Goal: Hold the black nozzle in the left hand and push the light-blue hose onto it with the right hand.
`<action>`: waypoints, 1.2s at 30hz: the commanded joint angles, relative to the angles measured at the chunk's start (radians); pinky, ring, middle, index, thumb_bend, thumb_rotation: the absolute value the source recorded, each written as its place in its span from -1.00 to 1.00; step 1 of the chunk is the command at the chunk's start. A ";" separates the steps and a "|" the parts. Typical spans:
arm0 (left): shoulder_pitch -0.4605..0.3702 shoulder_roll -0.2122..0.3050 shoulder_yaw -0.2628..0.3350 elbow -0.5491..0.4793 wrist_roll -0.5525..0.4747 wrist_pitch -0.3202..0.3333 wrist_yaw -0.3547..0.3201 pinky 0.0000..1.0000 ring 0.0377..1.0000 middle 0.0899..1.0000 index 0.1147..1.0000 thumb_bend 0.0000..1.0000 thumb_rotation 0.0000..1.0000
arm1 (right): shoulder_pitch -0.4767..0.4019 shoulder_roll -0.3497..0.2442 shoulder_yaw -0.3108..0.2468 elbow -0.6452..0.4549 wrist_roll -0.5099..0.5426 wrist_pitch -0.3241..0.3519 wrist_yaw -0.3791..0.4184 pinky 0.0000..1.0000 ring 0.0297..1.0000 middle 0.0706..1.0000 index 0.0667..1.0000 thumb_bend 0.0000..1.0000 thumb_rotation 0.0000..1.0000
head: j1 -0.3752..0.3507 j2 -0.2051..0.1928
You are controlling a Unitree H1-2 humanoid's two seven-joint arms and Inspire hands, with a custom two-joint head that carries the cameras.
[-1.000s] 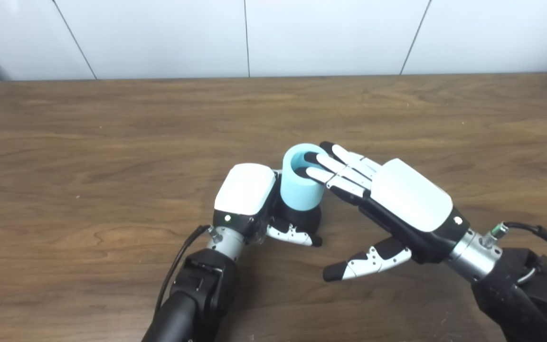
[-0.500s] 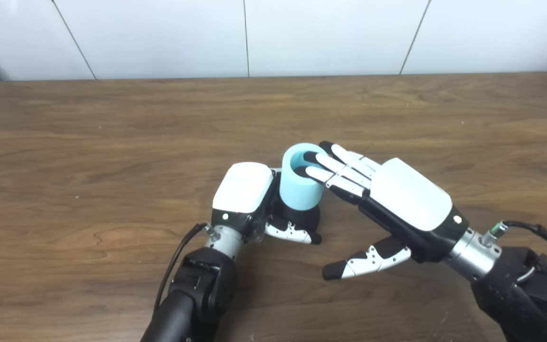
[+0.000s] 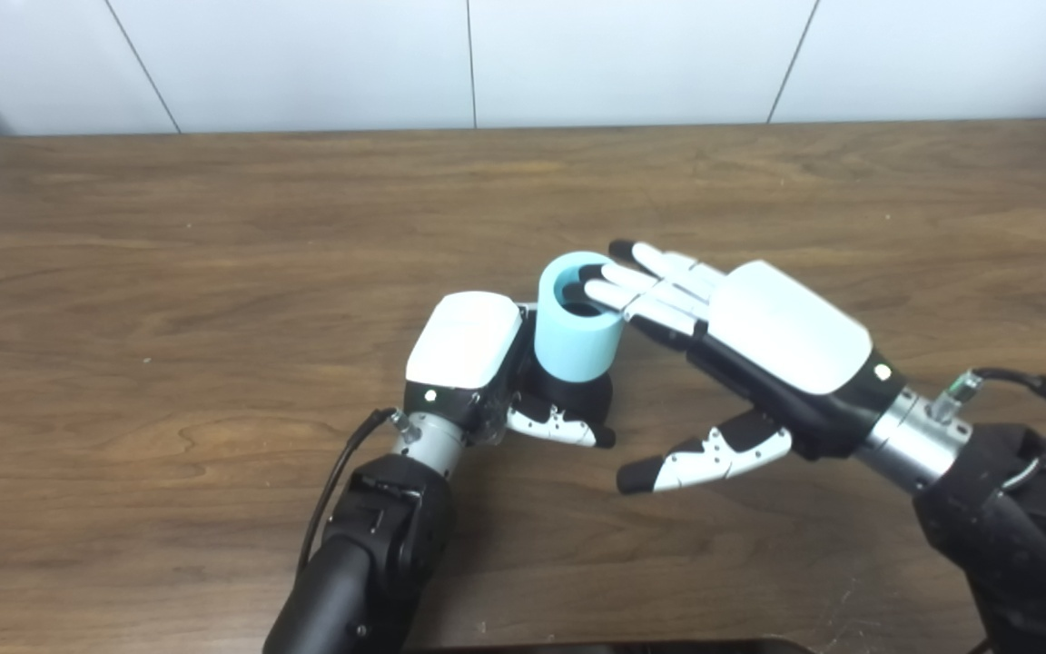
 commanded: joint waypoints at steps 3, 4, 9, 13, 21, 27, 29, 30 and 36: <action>-0.001 0.009 -0.001 0.003 0.014 0.012 -0.023 0.38 0.10 -0.10 -0.17 0.05 -1.00 | -0.057 0.004 -0.020 -0.052 0.022 0.038 0.013 0.90 1.00 0.99 0.85 0.14 0.76 | 0.001 0.001; -0.001 0.009 -0.002 0.003 0.016 0.012 -0.024 0.38 0.10 -0.10 -0.17 0.05 -1.00 | -0.065 0.005 -0.022 -0.056 0.023 0.045 0.019 0.90 1.00 0.98 0.86 0.15 0.77 | 0.001 0.001; -0.002 0.014 -0.009 0.003 0.024 0.008 -0.021 0.44 0.16 -0.08 -0.18 0.04 -1.00 | -0.097 0.009 -0.024 -0.068 0.027 0.069 0.034 0.89 1.00 0.98 0.85 0.14 0.77 | 0.004 0.002; -0.001 0.017 -0.012 -0.001 0.026 0.008 -0.025 0.48 0.19 -0.07 -0.18 0.04 -1.00 | -0.112 0.011 -0.028 -0.062 0.041 0.050 0.010 0.87 1.00 0.96 0.83 0.15 0.81 | 0.004 0.002; 0.001 0.016 -0.015 -0.006 0.027 0.010 -0.028 0.51 0.21 -0.07 -0.18 0.04 -1.00 | -0.119 0.027 -0.006 -0.073 0.030 0.067 0.037 0.94 1.00 0.98 0.84 0.19 0.87 | 0.002 0.006; 0.001 0.012 -0.015 -0.006 0.026 0.011 -0.023 0.49 0.20 -0.06 -0.19 0.04 -1.00 | -0.080 0.035 0.021 -0.058 0.016 0.034 0.030 0.89 1.00 0.95 0.83 0.20 0.85 | 0.002 0.008; 0.002 0.012 -0.015 -0.004 0.024 0.011 -0.022 0.49 0.21 -0.05 -0.20 0.04 -1.00 | -0.071 0.031 0.028 -0.044 0.008 0.016 0.023 0.87 1.00 0.93 0.82 0.20 0.82 | 0.000 0.008; 0.002 0.012 -0.015 -0.005 0.025 0.012 -0.024 0.49 0.21 -0.04 -0.20 0.04 -1.00 | -0.066 0.027 0.032 -0.037 -0.003 0.006 0.023 0.87 1.00 0.93 0.82 0.20 0.81 | 0.001 0.007; 0.001 0.012 -0.019 -0.004 0.034 0.011 -0.022 0.43 0.17 -0.05 -0.19 0.04 -1.00 | -0.039 0.009 0.047 -0.003 -0.038 -0.044 0.027 0.89 1.00 0.94 0.84 0.19 0.81 | 0.003 0.009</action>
